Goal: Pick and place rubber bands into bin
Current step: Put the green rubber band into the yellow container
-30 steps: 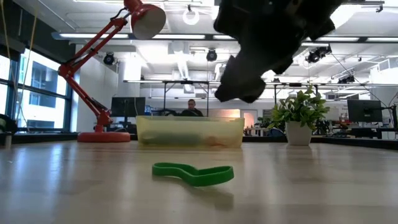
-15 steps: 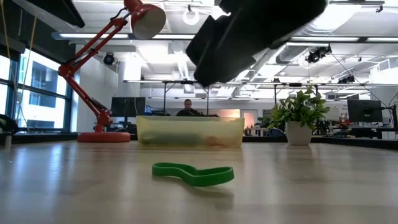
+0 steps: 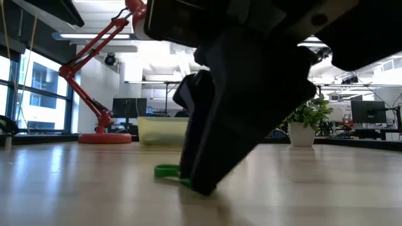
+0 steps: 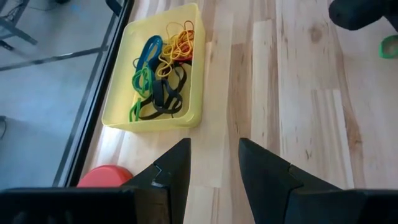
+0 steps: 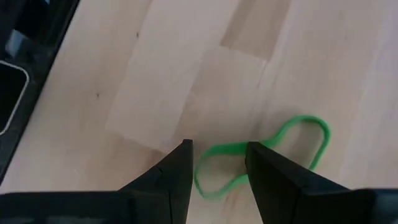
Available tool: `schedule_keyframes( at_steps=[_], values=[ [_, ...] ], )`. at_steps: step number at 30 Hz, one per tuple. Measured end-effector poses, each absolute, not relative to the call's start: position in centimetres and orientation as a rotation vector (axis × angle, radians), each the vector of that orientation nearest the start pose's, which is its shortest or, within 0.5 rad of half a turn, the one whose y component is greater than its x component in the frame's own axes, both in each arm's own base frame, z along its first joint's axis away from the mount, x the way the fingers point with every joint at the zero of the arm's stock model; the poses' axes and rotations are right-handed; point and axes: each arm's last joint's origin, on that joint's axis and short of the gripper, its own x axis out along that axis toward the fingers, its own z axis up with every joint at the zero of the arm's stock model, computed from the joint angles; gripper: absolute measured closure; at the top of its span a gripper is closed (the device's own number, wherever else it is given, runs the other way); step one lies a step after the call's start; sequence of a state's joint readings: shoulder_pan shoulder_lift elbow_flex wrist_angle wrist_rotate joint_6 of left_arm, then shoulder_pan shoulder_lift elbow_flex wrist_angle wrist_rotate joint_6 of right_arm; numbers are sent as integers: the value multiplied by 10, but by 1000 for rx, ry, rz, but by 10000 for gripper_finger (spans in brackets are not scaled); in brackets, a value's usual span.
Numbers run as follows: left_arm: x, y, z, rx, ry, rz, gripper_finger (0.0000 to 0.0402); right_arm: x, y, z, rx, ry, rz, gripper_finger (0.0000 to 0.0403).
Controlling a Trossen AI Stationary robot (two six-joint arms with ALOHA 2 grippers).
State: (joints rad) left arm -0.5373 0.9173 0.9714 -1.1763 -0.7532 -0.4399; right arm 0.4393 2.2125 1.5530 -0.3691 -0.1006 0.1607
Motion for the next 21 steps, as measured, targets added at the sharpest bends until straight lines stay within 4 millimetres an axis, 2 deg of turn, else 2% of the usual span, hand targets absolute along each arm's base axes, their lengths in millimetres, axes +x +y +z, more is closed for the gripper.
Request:
schedule_keyframes(
  at_steps=[10, 16, 21],
  values=[
    [130, -55, 306, 272, 817, 373, 277, 401, 198, 127, -35, 1196, 412, 263],
    [130, -55, 306, 270, 816, 373, 277, 398, 202, 126, -60, 1204, 395, 264],
    [131, -54, 307, 275, 808, 385, 277, 397, 202, 126, -82, 1200, 362, 303]
  ],
)
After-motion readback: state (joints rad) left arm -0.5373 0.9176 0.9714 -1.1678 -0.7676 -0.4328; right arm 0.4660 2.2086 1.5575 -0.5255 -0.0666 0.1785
